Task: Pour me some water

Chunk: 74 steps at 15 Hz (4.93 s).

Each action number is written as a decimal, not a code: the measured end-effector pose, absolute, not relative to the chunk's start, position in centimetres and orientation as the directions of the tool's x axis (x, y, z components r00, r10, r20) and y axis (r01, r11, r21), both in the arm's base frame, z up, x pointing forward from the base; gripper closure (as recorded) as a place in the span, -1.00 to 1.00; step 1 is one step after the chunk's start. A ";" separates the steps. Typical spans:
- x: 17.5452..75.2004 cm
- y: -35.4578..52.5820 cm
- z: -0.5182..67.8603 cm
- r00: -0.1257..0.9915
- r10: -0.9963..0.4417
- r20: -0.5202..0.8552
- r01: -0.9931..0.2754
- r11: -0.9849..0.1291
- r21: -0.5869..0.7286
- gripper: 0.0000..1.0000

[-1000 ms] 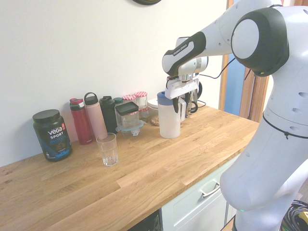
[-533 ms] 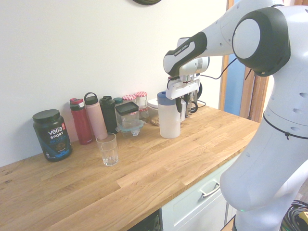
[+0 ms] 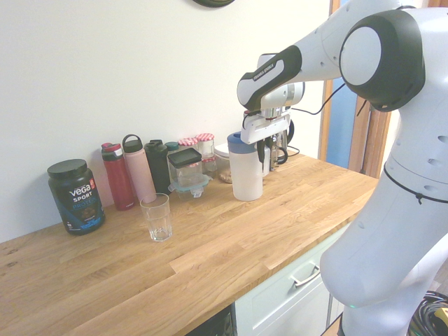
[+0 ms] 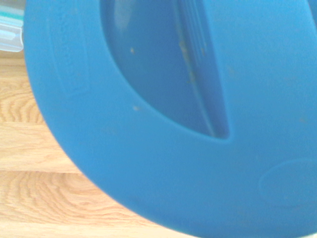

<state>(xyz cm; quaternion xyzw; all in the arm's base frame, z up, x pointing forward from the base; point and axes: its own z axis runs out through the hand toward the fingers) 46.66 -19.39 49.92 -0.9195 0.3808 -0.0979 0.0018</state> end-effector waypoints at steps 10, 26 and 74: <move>47.2 -10.0 53.7 0.787 -0.586 0.192 -0.578 -0.810 -0.102 1.00; 44.7 7.1 54.4 0.987 -0.135 0.084 -0.146 -0.977 0.153 1.00; 51.2 12.2 53.8 0.995 0.018 -0.098 0.060 -0.892 0.447 1.00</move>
